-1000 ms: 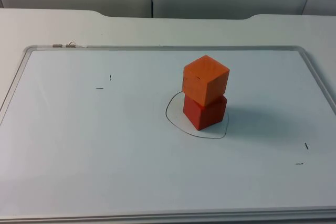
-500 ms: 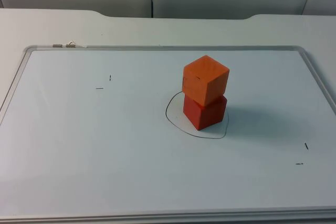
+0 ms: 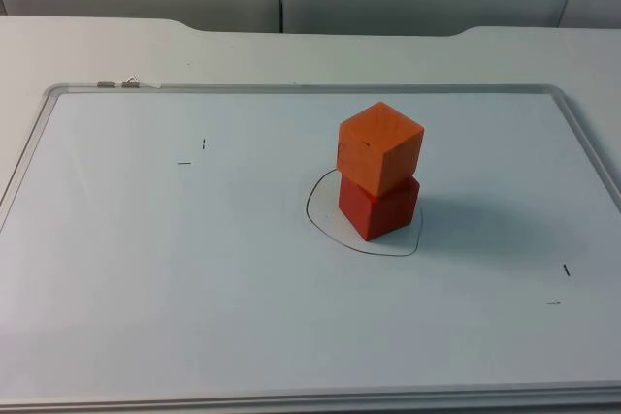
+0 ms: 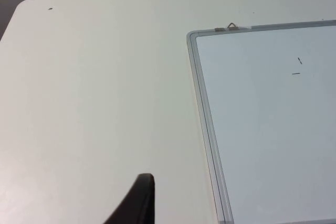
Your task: Pick up one cube with the left hand and another cube with the right hand. First place the cube in the right hand at the target position, then stack the cube in the left hand on top.
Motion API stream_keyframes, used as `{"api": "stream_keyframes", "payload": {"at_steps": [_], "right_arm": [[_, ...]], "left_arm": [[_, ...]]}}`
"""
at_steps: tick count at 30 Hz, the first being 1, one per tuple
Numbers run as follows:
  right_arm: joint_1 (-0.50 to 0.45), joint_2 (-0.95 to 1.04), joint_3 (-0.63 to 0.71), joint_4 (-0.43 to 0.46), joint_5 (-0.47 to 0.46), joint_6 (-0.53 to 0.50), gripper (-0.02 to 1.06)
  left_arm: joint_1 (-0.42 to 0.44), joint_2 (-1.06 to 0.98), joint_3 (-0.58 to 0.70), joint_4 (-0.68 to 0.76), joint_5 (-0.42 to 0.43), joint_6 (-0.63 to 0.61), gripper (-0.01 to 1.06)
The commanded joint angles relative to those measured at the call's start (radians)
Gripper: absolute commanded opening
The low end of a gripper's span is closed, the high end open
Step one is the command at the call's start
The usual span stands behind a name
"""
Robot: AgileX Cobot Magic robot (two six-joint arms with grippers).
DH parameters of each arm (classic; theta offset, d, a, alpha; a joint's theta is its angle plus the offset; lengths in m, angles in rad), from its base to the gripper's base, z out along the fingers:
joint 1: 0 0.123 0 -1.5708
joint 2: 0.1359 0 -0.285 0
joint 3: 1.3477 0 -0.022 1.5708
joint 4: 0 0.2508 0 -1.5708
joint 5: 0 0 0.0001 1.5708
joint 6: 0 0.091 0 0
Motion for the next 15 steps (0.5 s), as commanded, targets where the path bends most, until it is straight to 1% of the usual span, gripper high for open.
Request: {"api": "stream_keyframes", "payload": {"at_steps": [1, 2, 5, 15], "right_arm": [[-0.002, -0.005, 0.008, -0.001, -0.004, 0.000, 0.95], [-0.002, -0.005, 0.008, -0.001, -0.004, 0.000, 0.95], [-0.002, -0.005, 0.008, -0.001, -0.004, 0.000, 1.05], [-0.002, -0.005, 0.008, -0.001, -0.006, 0.000, 1.05]], "left_arm": [[0.005, -0.004, 0.007, 0.000, -0.008, -0.003, 1.05], [0.005, -0.004, 0.007, 0.000, -0.008, -0.003, 1.05], [0.005, -0.004, 0.007, 0.000, -0.008, -0.003, 1.05], [0.005, -0.004, 0.007, 0.000, -0.008, -0.003, 1.05]]}}
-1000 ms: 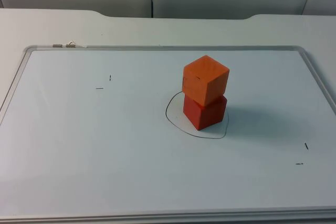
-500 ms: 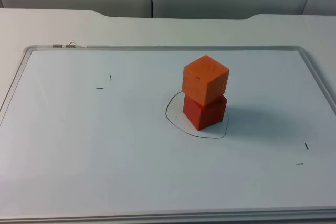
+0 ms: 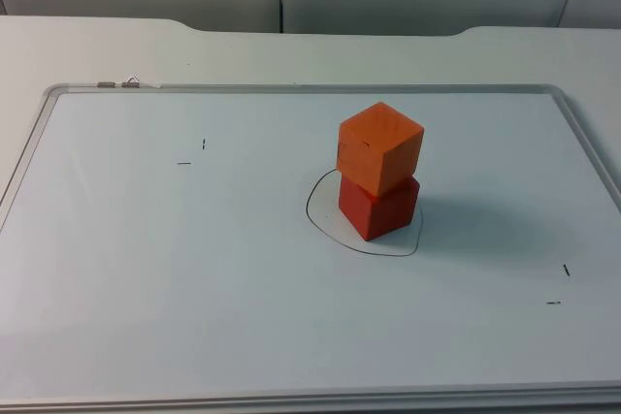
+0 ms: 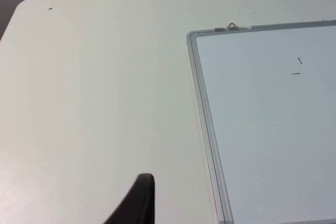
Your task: Pick up one cube with the left hand and another cube with the right hand. First place the cube in the right hand at the target position, then stack the cube in the left hand on top.
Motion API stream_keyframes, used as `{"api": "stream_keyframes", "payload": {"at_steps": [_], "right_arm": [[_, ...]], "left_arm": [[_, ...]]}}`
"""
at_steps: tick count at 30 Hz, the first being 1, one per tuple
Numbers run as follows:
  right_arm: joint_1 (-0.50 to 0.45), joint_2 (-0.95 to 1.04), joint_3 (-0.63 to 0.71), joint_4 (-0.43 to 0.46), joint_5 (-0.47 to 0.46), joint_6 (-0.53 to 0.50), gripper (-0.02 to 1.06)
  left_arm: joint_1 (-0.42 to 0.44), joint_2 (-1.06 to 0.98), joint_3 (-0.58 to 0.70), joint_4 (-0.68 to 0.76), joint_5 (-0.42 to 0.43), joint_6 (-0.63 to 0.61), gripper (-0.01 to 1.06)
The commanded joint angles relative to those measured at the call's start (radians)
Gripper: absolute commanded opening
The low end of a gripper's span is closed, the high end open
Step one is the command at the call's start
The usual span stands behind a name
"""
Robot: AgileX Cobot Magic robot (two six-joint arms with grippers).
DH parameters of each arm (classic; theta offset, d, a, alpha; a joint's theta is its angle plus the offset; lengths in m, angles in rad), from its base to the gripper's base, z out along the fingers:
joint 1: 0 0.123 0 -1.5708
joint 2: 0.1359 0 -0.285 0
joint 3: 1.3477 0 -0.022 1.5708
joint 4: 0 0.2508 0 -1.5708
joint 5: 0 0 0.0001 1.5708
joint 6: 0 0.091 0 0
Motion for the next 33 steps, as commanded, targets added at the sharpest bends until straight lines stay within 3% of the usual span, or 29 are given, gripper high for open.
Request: {"api": "stream_keyframes", "payload": {"at_steps": [1, 13, 16, 20, 21, 25, 29, 33], "right_arm": [[-0.002, -0.005, 0.008, -0.001, -0.006, 0.000, 1.05], [-0.028, -0.005, 0.008, -0.001, -0.006, 0.000, 1.05], [-0.087, -0.005, 0.008, -0.001, -0.006, 0.000, 1.05], [-0.282, -0.005, 0.008, -0.001, -0.006, 0.000, 1.05], [-0.282, -0.005, 0.008, -0.001, -0.006, 0.000, 1.05], [-0.453, -0.005, 0.008, -0.001, -0.006, 0.000, 1.05], [-0.560, -0.005, 0.008, -0.001, -0.006, 0.000, 1.05], [-0.604, -0.005, 0.008, -0.001, -0.006, 0.000, 1.05]], "left_arm": [[0.005, -0.004, 0.007, 0.000, -0.008, -0.003, 1.05], [0.005, -0.004, 0.007, 0.000, -0.008, -0.003, 1.05], [0.005, -0.004, 0.007, 0.000, -0.008, -0.003, 1.05], [0.005, -0.004, 0.007, 0.000, -0.008, -0.003, 1.05], [0.005, -0.004, 0.007, 0.000, -0.008, -0.003, 1.05], [0.005, -0.004, 0.007, 0.000, -0.008, -0.003, 1.05], [0.005, -0.004, 0.007, 0.000, -0.008, -0.003, 1.05], [0.005, -0.004, 0.007, 0.000, -0.008, -0.003, 1.05]]}}
